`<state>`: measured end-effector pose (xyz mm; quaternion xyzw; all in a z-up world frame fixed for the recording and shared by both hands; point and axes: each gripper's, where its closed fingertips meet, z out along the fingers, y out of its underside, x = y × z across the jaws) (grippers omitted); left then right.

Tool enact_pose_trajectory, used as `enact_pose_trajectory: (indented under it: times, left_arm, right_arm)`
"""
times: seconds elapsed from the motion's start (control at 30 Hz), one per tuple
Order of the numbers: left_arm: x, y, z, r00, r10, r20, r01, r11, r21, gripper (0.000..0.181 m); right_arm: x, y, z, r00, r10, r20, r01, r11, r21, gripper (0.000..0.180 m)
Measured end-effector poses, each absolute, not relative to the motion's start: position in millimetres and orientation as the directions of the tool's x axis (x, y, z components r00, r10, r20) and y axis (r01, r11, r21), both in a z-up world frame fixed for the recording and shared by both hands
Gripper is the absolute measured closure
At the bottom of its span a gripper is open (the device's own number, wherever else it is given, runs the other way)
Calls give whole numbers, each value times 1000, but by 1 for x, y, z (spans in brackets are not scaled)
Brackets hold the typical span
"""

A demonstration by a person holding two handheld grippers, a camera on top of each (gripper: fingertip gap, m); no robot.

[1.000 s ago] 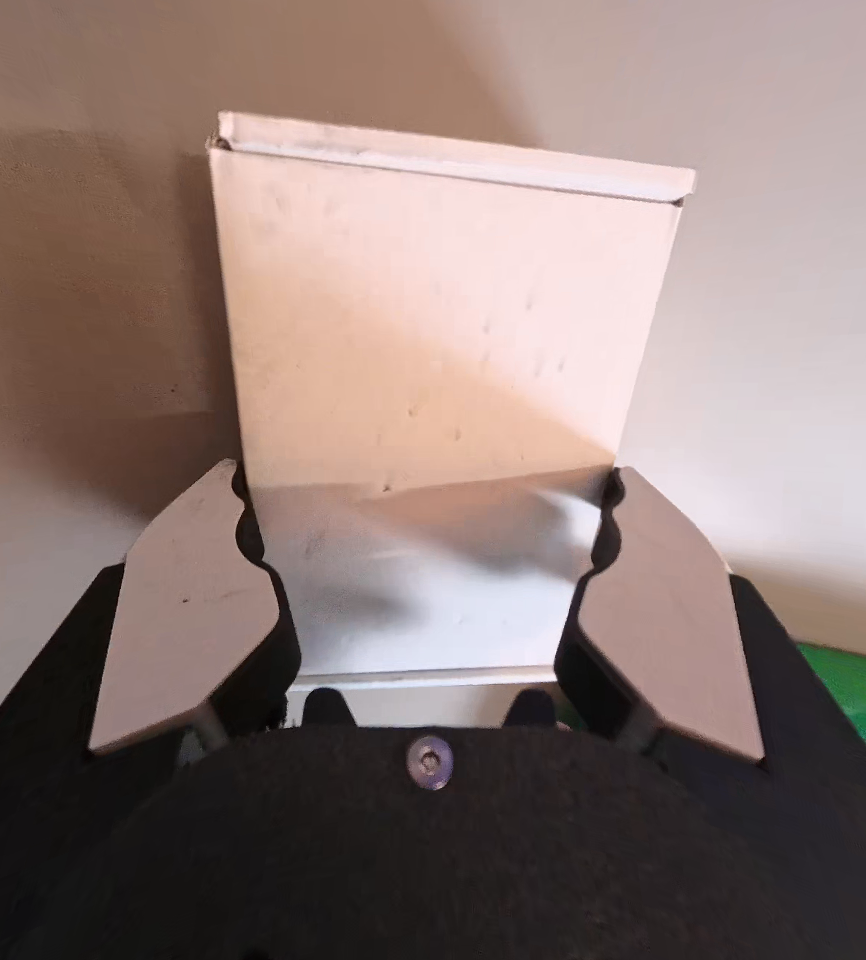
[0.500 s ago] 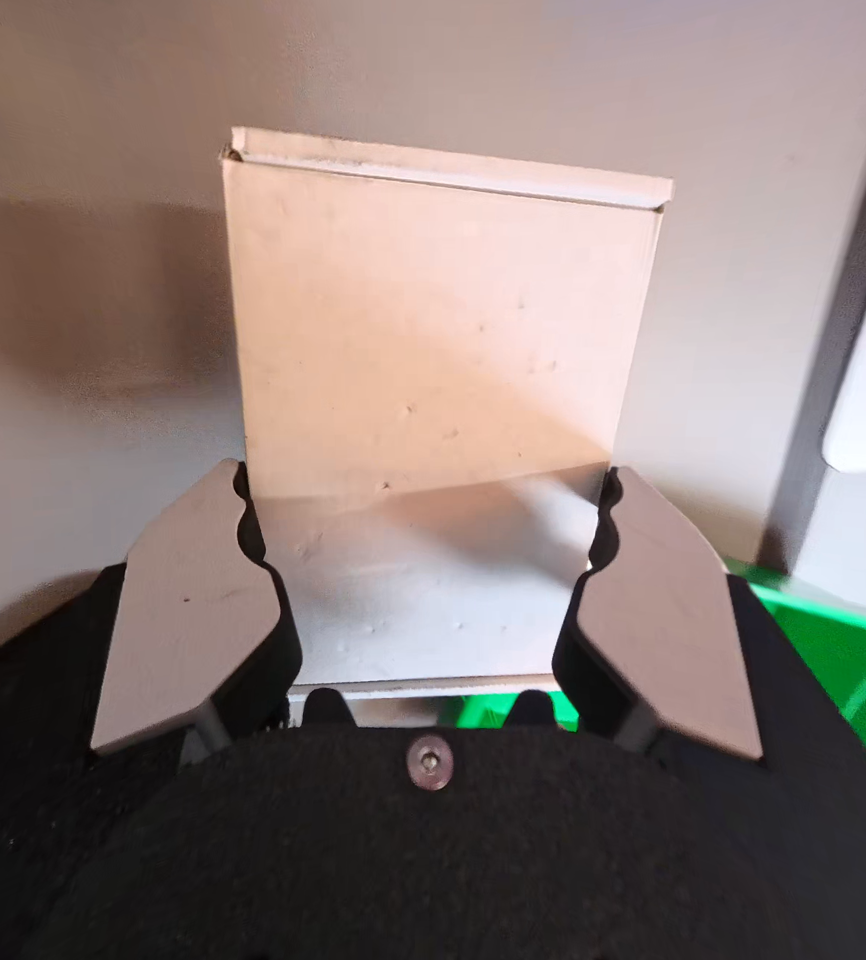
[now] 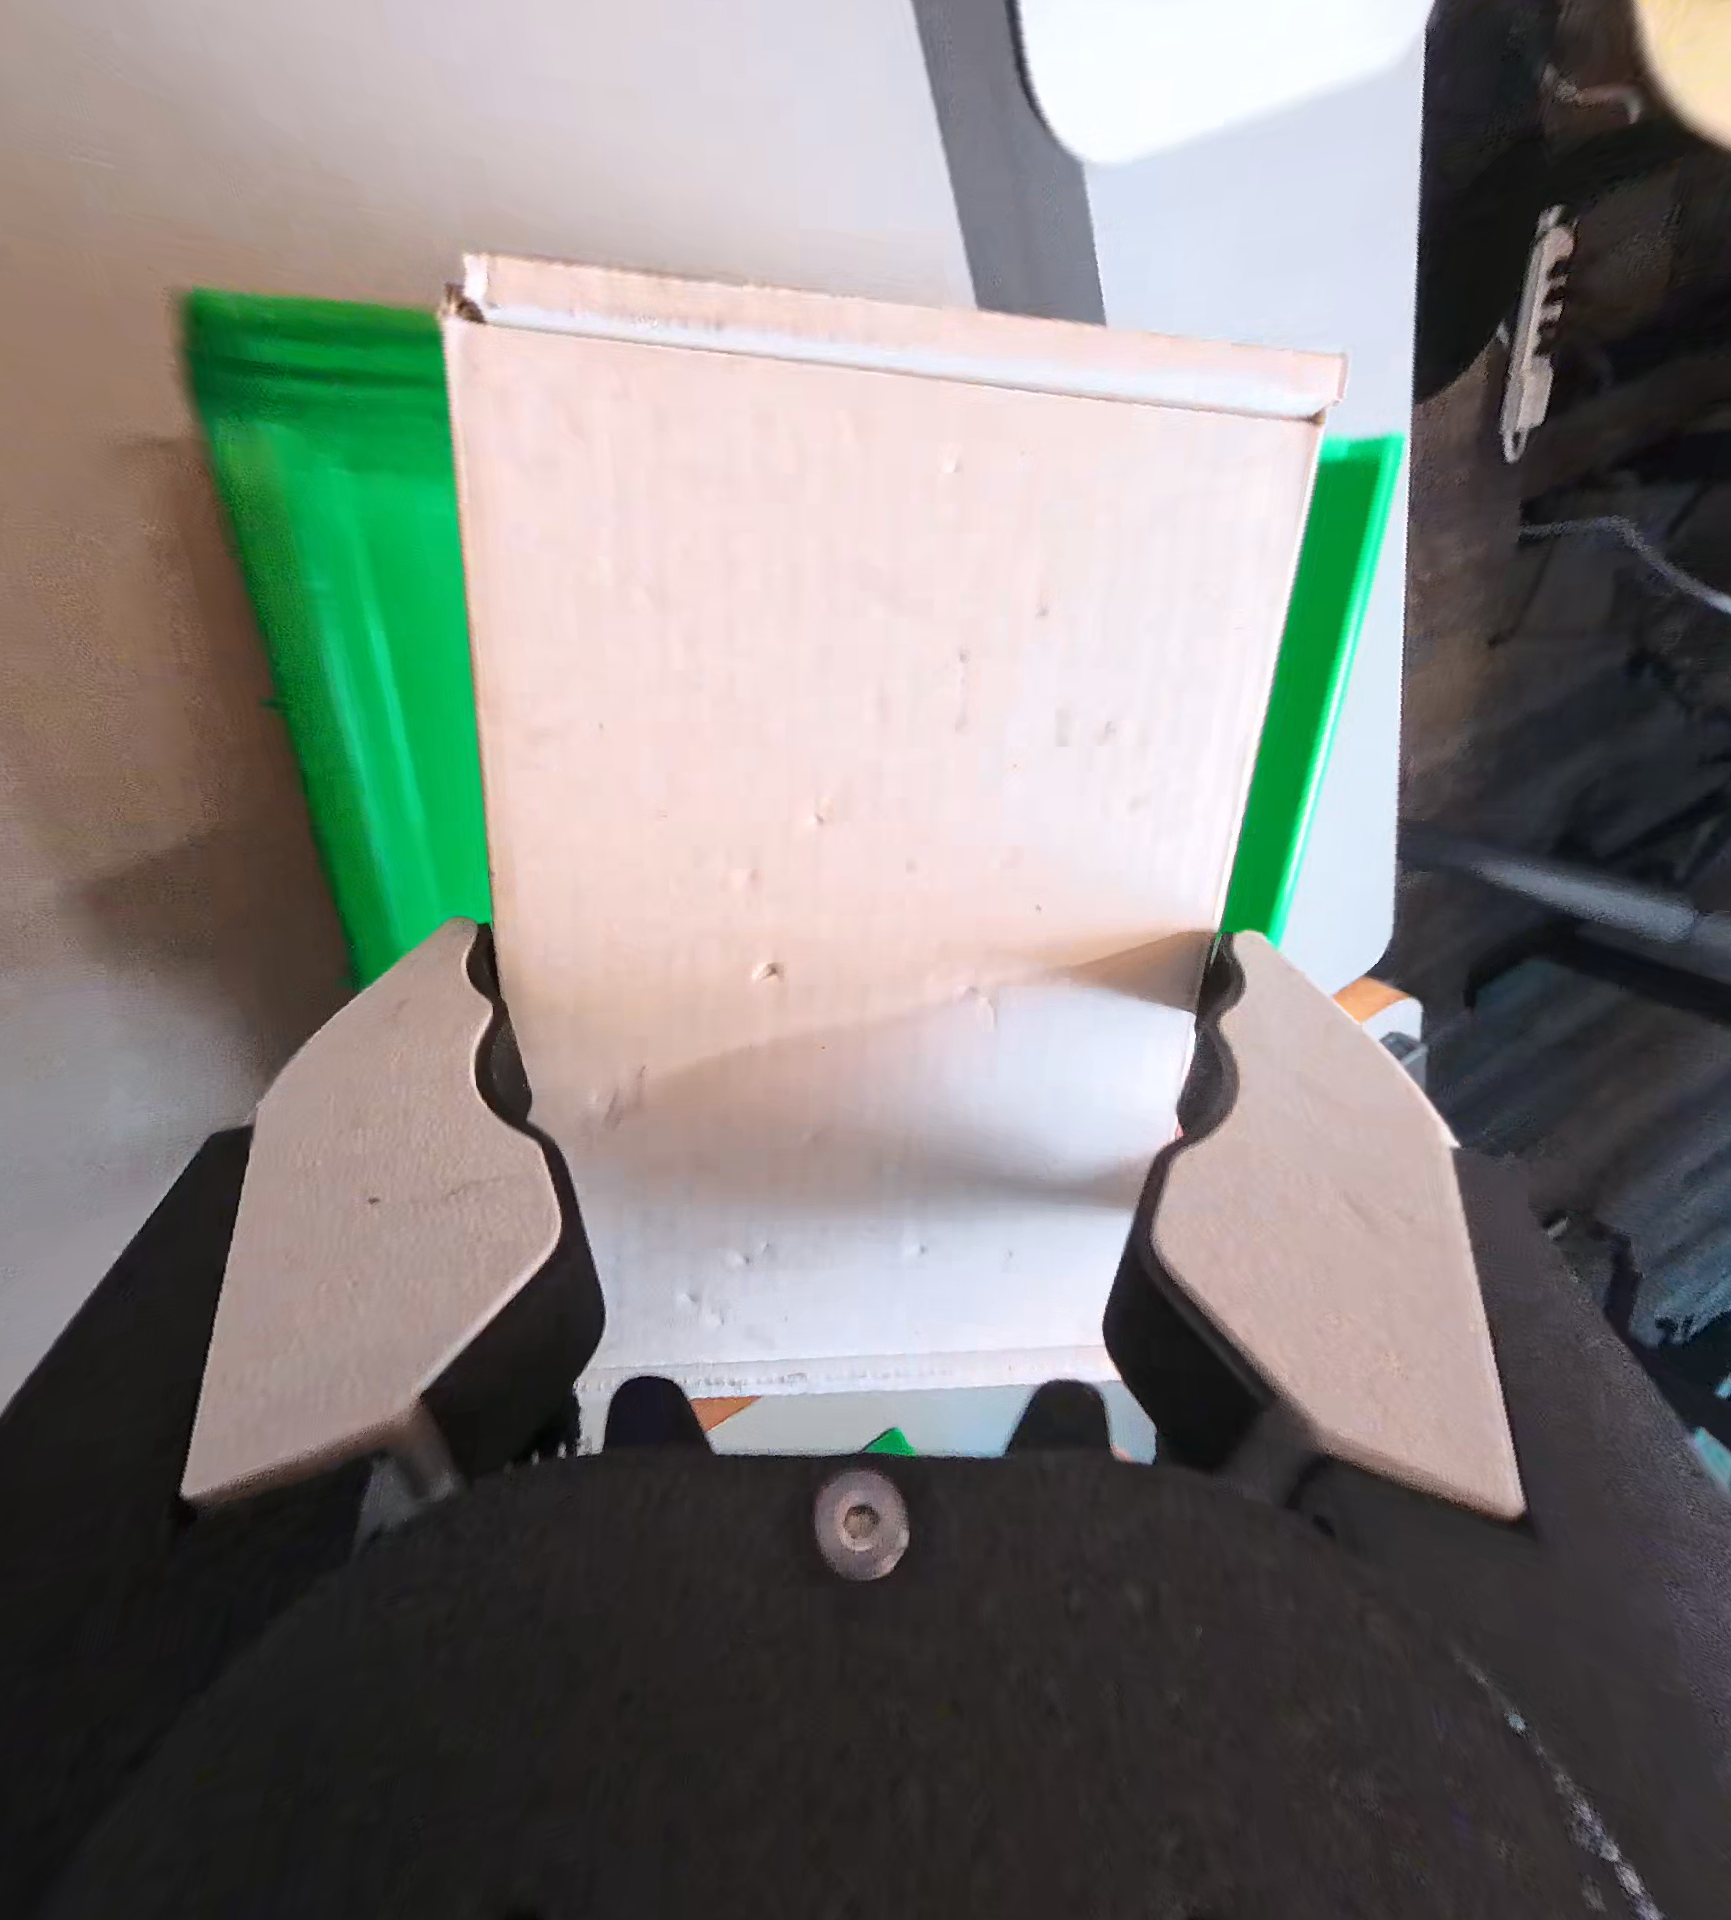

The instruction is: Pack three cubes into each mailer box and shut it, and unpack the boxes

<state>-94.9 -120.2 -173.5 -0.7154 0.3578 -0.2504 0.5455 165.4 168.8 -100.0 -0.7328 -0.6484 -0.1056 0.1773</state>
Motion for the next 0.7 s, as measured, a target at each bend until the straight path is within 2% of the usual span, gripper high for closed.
enact_pose_trajectory:
  times: [0.2,0.43,0.57,0.6,0.7]
  left_arm:
    - [-97,-116,-173,627,-779,-2,-206,-163,-965,97]
    - [-100,-110,-172,627,-777,46,-159,-186,-970,98]
    - [-99,-107,-174,620,-781,79,-147,-214,-966,99]
    - [-99,-106,-175,618,-782,84,-147,-219,-965,99]
    - [-98,-106,-176,613,-786,85,-151,-222,-963,99]
  right_arm:
    - [187,228,-150,211,916,342,976,-178,-126,56]
    - [194,261,-205,168,947,274,986,-156,-64,56]
    - [200,268,-224,113,951,288,993,-121,8,57]
    - [202,269,-226,104,950,296,993,-117,24,63]
    - [201,274,-224,100,937,334,993,-114,22,65]
